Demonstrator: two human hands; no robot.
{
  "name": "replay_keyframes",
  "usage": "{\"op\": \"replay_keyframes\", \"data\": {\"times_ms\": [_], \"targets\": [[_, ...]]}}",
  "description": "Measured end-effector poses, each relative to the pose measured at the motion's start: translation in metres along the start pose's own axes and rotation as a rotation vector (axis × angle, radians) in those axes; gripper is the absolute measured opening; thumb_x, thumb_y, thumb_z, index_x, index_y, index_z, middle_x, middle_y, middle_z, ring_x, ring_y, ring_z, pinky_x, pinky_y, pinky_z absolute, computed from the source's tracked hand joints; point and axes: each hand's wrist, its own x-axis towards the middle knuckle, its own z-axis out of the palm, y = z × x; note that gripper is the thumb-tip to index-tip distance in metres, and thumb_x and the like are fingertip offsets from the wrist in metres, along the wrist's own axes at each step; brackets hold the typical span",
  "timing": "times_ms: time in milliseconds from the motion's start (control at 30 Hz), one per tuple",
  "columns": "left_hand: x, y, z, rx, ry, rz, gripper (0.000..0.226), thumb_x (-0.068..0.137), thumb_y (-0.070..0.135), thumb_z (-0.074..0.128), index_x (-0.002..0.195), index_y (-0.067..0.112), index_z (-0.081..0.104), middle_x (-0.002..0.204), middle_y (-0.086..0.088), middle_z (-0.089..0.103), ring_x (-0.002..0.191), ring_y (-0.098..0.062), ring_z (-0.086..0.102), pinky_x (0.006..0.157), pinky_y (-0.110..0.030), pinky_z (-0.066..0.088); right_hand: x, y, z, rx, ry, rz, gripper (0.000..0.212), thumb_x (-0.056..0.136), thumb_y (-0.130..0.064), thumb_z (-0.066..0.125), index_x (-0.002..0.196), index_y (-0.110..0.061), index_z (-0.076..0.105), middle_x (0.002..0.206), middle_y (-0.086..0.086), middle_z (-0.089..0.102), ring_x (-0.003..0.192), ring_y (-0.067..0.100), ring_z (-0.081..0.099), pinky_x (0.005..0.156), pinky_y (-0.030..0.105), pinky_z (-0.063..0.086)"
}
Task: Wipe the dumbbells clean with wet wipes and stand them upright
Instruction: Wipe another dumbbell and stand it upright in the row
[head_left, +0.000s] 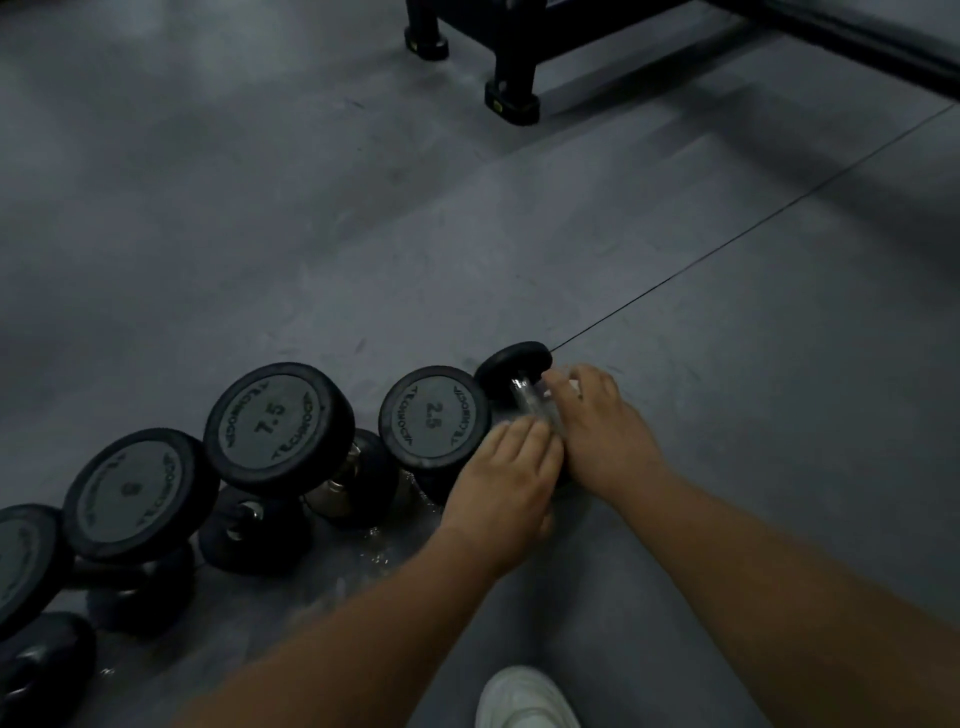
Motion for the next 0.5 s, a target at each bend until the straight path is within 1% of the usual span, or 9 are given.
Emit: {"op": "replay_keyframes", "data": {"times_ms": [33,67,100,133,200,267,333,400,500], "targets": [[0.001,0.006,0.005,-0.043,-0.026,-0.02,0.061,0.074,0.035,0.065,0.128,0.009,0.055,0.123,-0.011,0.057,0.114,-0.03,0.055,0.1,-0.039,0.047,-0.002,0.007,-0.001,-0.017,-0.007,-0.007,0.063,0.083,-0.021,0.056,0.142,-0.024,0.034,0.125,0.007,0.038,0.114,0.025,0.041,0.073,0.032,0.047],[0.003,0.009,0.008,-0.079,-0.052,-0.055,0.051,0.078,0.031,0.064,0.124,0.011,0.056,0.113,-0.008,0.058,0.105,-0.027,0.058,0.089,-0.036,0.05,-0.004,0.014,-0.001,-0.032,-0.024,-0.013,0.068,0.079,-0.018,0.058,0.142,-0.023,0.035,0.122,0.007,0.039,0.113,0.026,0.042,0.071,0.03,0.045],[0.005,0.011,0.009,-0.106,-0.087,-0.101,0.046,0.083,0.029,0.062,0.125,0.013,0.055,0.11,-0.007,0.058,0.101,-0.026,0.059,0.08,-0.034,0.05,-0.006,0.02,0.0,-0.047,-0.042,-0.022,0.073,0.074,-0.016,0.06,0.142,-0.022,0.035,0.121,0.007,0.039,0.112,0.026,0.042,0.068,0.028,0.041],[0.009,0.012,0.012,-0.127,-0.135,-0.145,0.044,0.089,0.028,0.059,0.129,0.013,0.051,0.113,-0.006,0.058,0.102,-0.026,0.059,0.076,-0.034,0.05,-0.007,0.025,0.0,-0.063,-0.056,-0.03,0.075,0.072,-0.013,0.061,0.142,-0.021,0.035,0.12,0.007,0.039,0.111,0.026,0.042,0.067,0.027,0.038],[0.016,0.011,0.02,-0.148,-0.228,-0.204,0.043,0.096,0.028,0.054,0.135,0.014,0.043,0.121,-0.007,0.056,0.109,-0.027,0.056,0.075,-0.038,0.049,-0.008,0.03,0.003,-0.071,-0.057,-0.041,0.07,0.076,-0.011,0.058,0.142,-0.019,0.036,0.12,0.008,0.04,0.111,0.027,0.043,0.067,0.028,0.036],[0.025,0.011,0.029,-0.182,-0.289,-0.246,0.038,0.097,0.026,0.054,0.132,0.015,0.043,0.122,-0.009,0.056,0.109,-0.03,0.057,0.077,-0.039,0.049,-0.008,0.033,0.007,-0.038,-0.044,-0.048,0.059,0.082,-0.01,0.053,0.139,-0.017,0.04,0.122,0.009,0.041,0.111,0.027,0.044,0.069,0.028,0.035],[0.03,0.012,0.038,-0.248,-0.281,-0.291,0.029,0.096,0.02,0.053,0.124,0.017,0.047,0.119,-0.01,0.058,0.106,-0.032,0.06,0.076,-0.04,0.048,-0.006,0.033,0.009,0.016,-0.054,-0.052,0.044,0.087,-0.01,0.049,0.131,-0.016,0.046,0.12,0.008,0.043,0.109,0.026,0.046,0.074,0.031,0.041],[0.03,0.013,0.045,-0.282,-0.251,-0.311,0.025,0.095,0.015,0.052,0.119,0.017,0.048,0.115,-0.01,0.059,0.103,-0.032,0.06,0.072,-0.039,0.044,-0.004,0.033,0.01,0.071,-0.065,-0.043,0.033,0.088,-0.009,0.048,0.121,-0.014,0.051,0.116,0.008,0.046,0.105,0.026,0.05,0.077,0.035,0.045],[0.017,0.009,0.047,-0.236,-0.2,-0.314,0.028,0.094,0.013,0.05,0.122,0.017,0.047,0.114,-0.009,0.057,0.102,-0.031,0.059,0.068,-0.037,0.038,-0.005,0.025,0.012,0.13,-0.132,-0.032,0.036,0.089,-0.007,0.052,0.123,-0.018,0.049,0.118,0.007,0.051,0.099,0.029,0.057,0.077,0.039,0.05]]}}
